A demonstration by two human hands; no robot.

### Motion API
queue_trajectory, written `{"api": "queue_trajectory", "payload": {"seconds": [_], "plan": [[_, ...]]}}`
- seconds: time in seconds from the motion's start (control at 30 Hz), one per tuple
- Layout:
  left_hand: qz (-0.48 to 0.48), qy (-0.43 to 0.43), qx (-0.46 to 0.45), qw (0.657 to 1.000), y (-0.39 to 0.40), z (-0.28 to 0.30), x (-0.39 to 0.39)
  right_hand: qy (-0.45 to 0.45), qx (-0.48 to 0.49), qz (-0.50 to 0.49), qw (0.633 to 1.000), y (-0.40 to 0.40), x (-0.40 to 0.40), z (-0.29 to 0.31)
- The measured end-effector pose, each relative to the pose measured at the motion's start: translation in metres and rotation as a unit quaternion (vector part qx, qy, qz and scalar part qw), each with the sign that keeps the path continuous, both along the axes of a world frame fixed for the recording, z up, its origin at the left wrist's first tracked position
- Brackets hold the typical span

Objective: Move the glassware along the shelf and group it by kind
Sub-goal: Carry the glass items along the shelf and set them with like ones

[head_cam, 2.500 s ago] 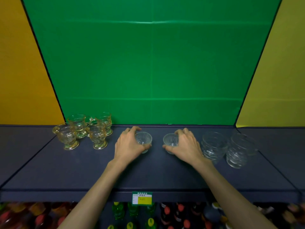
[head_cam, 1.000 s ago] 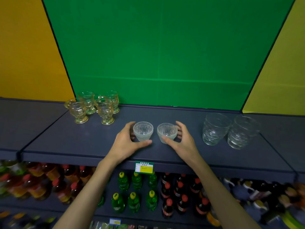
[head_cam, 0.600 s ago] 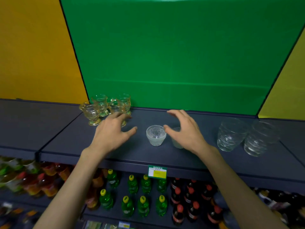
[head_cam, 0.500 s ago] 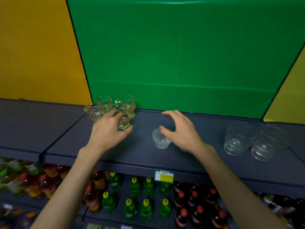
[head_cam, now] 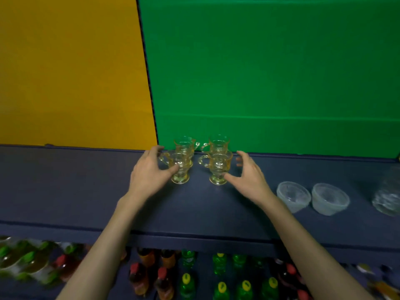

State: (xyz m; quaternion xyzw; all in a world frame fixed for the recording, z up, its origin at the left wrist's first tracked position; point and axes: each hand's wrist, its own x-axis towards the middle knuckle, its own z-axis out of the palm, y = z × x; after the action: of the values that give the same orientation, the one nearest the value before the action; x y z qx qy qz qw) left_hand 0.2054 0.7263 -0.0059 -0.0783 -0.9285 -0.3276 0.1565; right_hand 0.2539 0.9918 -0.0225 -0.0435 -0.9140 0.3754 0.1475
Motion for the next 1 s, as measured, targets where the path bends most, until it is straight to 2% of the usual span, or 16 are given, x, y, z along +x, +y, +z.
{"api": "queue_trajectory", "payload": {"seconds": [0.13,0.3,0.47,0.63,0.77,1.0], "plan": [[-0.052,-0.034,0.026,0.998,-0.007,-0.013,-0.02,-0.013,-0.028,-0.027,0.999,-0.014,-0.013,-0.015],[-0.085,-0.019,-0.015,0.996,-0.012,-0.017,-0.042,-0.006,-0.076,-0.044,0.996,-0.023,-0.025,-0.02],[-0.132,-0.024,0.004,0.991,-0.013,-0.021,-0.052,0.009,-0.087,-0.061,0.994,-0.028,-0.03,-0.023],[-0.137,-0.06,0.103,0.983,-0.009,-0.027,-0.036,0.017,-0.104,-0.059,0.993,-0.027,-0.022,-0.029],[-0.143,-0.15,0.249,0.946,0.0,-0.043,-0.029,0.026,-0.108,-0.045,0.993,-0.026,-0.012,-0.034],[-0.131,-0.154,0.299,0.933,0.013,-0.038,-0.025,0.034,-0.101,-0.037,0.994,-0.028,-0.005,-0.032]]}}
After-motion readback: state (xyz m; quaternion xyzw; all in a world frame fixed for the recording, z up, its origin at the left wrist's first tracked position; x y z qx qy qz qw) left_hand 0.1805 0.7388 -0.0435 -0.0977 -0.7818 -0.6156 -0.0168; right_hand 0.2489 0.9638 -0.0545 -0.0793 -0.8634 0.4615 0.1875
